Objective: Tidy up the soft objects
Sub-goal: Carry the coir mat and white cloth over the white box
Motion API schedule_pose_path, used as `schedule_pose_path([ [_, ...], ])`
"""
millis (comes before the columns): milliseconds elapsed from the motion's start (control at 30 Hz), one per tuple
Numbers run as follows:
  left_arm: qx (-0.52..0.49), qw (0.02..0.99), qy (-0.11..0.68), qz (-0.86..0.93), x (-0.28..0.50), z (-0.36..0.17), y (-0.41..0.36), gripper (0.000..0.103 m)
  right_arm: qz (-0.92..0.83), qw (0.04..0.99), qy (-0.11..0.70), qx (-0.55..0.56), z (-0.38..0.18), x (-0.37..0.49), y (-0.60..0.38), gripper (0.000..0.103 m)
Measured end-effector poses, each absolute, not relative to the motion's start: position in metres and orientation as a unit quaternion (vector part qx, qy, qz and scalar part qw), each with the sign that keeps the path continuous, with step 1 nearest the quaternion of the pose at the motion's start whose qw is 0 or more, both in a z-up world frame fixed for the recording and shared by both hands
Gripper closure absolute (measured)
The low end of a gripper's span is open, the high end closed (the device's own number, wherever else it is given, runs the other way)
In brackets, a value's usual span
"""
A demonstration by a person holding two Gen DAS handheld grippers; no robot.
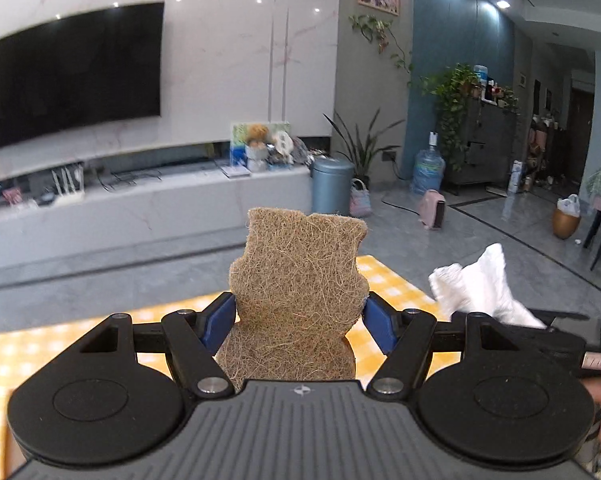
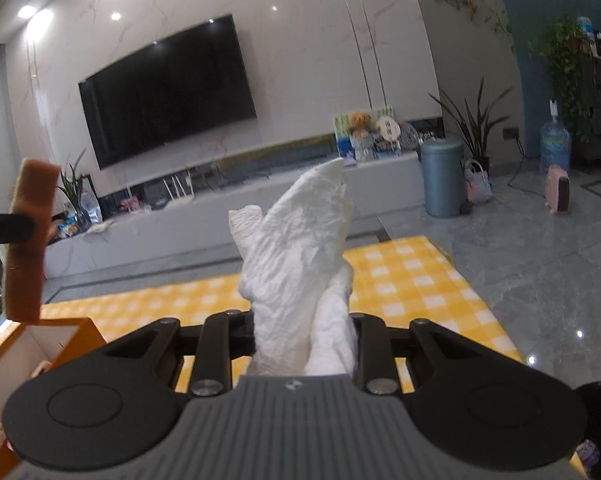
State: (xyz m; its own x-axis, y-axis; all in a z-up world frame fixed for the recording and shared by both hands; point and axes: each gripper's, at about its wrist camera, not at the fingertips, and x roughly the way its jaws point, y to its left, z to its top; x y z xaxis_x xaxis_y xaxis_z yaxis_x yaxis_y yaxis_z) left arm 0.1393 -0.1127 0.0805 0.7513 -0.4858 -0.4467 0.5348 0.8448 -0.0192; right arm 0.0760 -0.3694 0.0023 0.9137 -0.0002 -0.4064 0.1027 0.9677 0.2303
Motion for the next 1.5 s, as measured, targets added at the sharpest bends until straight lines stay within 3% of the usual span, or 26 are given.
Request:
schedule_pose_path([
  [167,0.057,0.948,0.212,-0.232,0.124,0.091,-0.081,0.023,-0.006,0.976,0.187,0.109,0.017,0.074,-0.343,0.078],
  [333,-0.02,0.961,0.2,-0.187,0.116,0.085,-0.013,0.023,0.062,0.975,0.17,0.13,0.037,0.066,-0.31,0.078],
  [600,-0.171,0.957,0.218,-0.085,0.114,0.057,0.09,0.023,0.131,0.979,0.144,0.055,0.075,0.064,-0.225,0.075],
  [833,-0.2,0.953,0.221,-0.062,0.127,0.032,0.126,0.023,0.192,0.966,0.175,0.005,0.079,0.094,-0.147,0.075],
  [967,-0.226,0.944,0.227,-0.083,0.124,0.021,0.158,0.023,0.224,0.948,0.222,-0.035,0.065,0.123,-0.096,0.075],
  [1167,-0.2,0.945,0.244,-0.086,0.135,0.009,0.159,0.023,0.233,0.9,0.303,-0.208,0.015,0.178,-0.012,0.075],
  [1400,-0.202,0.94,0.261,-0.079,0.135,0.006,0.157,0.023,0.209,0.812,0.429,-0.336,-0.063,0.255,0.029,0.077],
  [1500,-0.212,0.938,0.263,-0.079,0.136,0.004,0.163,0.023,0.186,0.784,0.445,-0.392,-0.09,0.266,0.035,0.077],
])
